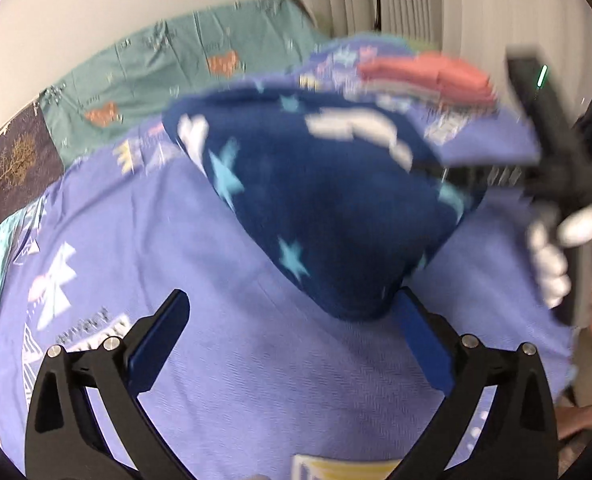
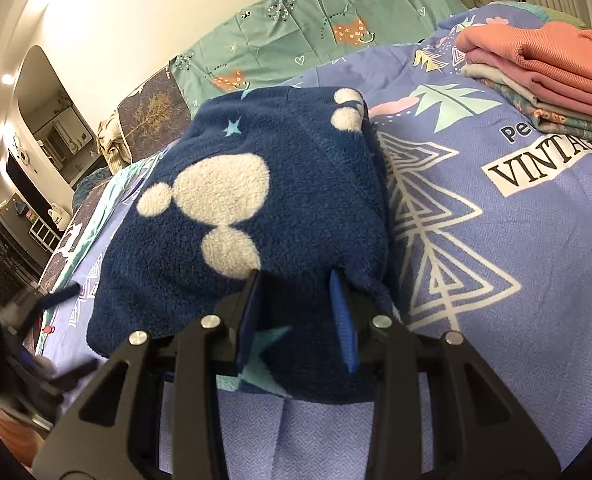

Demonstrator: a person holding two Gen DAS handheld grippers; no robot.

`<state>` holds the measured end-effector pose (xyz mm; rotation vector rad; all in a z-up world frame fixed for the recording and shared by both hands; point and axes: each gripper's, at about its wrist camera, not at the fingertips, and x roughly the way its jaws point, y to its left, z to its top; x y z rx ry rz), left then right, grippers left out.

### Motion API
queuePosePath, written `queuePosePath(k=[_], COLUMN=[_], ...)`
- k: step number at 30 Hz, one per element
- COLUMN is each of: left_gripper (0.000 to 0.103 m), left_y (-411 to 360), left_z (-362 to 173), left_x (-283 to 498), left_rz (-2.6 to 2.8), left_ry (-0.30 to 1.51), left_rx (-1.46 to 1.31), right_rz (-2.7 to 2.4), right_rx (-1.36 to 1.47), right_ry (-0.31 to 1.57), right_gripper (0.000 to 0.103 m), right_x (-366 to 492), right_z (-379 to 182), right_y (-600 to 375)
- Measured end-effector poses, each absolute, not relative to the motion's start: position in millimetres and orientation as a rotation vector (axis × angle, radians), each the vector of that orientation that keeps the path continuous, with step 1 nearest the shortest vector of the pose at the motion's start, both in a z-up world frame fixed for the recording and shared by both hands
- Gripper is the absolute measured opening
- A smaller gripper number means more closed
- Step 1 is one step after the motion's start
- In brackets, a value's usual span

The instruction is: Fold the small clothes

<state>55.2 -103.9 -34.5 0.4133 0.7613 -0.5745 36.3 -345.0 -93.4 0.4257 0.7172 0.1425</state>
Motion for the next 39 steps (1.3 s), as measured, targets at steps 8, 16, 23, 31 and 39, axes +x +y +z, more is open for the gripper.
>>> queuePosePath(k=[8,16,23,31,39], left_gripper=[0.102,0.102,0.101,0.1,0.102], left_y=[-143,-101,-117,-79,-140], left_z=[-52,-66,-55,36,-45], left_x=[86,96,67,42,123], left_rz=[-0.478,-0.399,-0.393,-0.609,-0.672], left_ry=[0.762,0.782,0.686,0.568,0.728], left_rx=[0.37,0.457,0.595,0.382,0.423], right_rz=[0.136,0.148,0.155,0.175,0.134], right_rx=[0.416,0.347,0.325,0.3,0.234], right_ry=[0.712,0.716,0.717,0.737,0.724], right_gripper=[0.035,0.021,0.022,0.041,0.041], right_x=[35,33,34,29,26], right_z=[-92,-96,-95,-80,-93], right_y=[-344,-348,-348,-343,-332])
